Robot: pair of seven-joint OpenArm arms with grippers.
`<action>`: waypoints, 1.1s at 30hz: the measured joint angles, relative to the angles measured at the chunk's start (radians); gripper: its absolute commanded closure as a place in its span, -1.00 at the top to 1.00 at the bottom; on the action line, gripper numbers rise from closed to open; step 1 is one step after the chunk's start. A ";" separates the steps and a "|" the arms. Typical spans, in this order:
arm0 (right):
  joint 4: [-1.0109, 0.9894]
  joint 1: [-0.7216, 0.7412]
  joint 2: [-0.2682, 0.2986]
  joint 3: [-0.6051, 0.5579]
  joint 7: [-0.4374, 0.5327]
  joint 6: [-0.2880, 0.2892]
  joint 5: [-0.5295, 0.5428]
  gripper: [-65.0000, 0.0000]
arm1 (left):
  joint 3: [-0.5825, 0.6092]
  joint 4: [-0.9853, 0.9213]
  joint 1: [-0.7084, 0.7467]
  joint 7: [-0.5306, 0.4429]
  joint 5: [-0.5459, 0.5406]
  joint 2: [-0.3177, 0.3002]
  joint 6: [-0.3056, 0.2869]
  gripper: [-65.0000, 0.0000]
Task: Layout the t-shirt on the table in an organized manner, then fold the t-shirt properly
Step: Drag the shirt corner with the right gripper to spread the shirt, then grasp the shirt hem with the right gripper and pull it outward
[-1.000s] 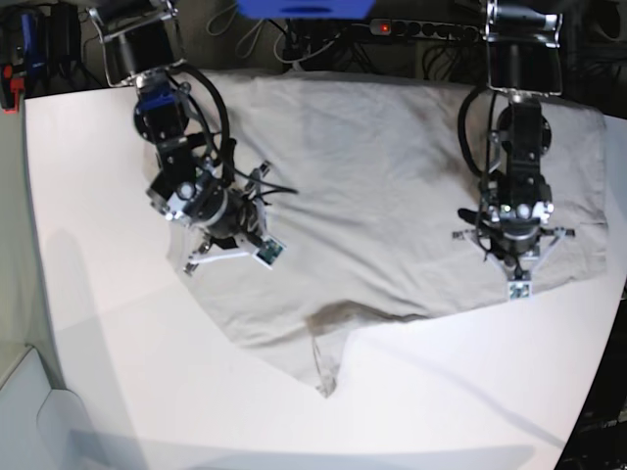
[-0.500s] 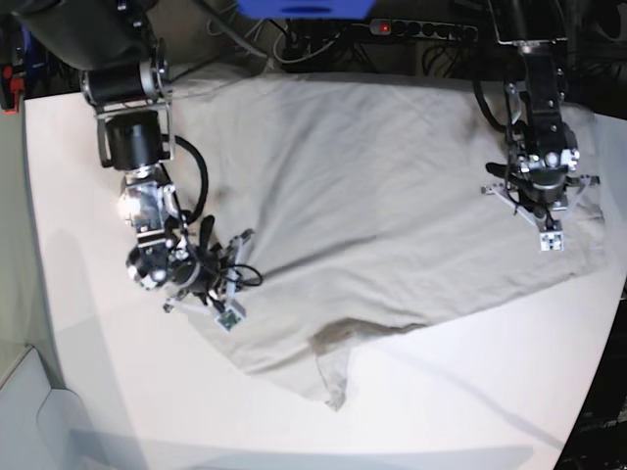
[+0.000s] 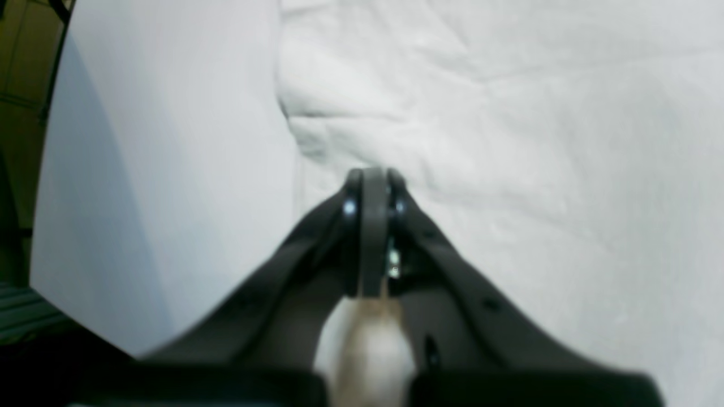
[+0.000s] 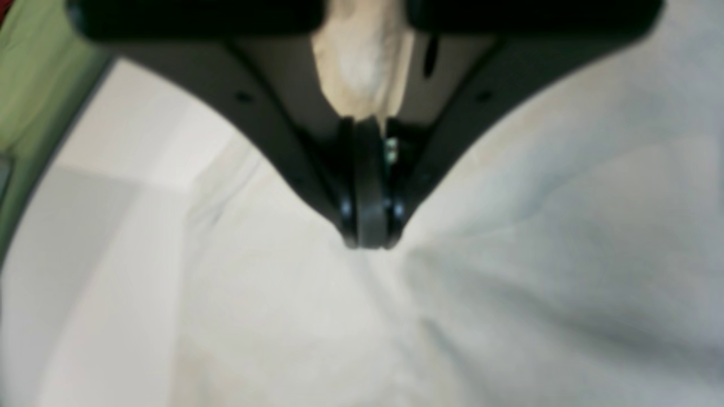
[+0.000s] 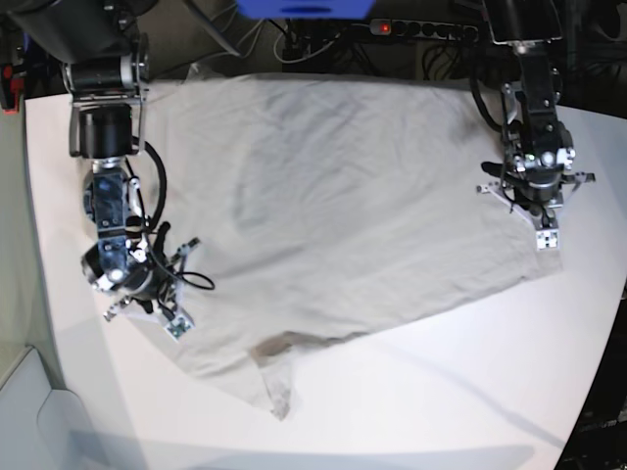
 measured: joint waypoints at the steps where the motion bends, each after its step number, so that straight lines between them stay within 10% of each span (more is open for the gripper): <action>1: 0.013 0.006 -0.010 -0.012 0.002 -0.001 -0.004 -1.00 | 0.000 -0.005 0.000 0.000 0.000 0.000 0.000 -1.00; 15: -0.297 0.139 -0.068 -0.169 0.062 -0.005 0.002 -1.00 | -0.001 0.042 0.000 0.004 0.002 0.036 -0.001 -1.00; 23: -0.116 -0.010 -0.073 -0.352 0.087 -0.049 0.005 -1.00 | -0.002 0.037 -0.003 0.004 -0.003 0.034 -0.001 -1.00; 33: 0.164 -0.090 -0.053 -0.391 -0.128 0.063 0.013 -1.00 | 0.000 0.034 -0.024 0.008 -0.003 0.037 -0.001 -1.00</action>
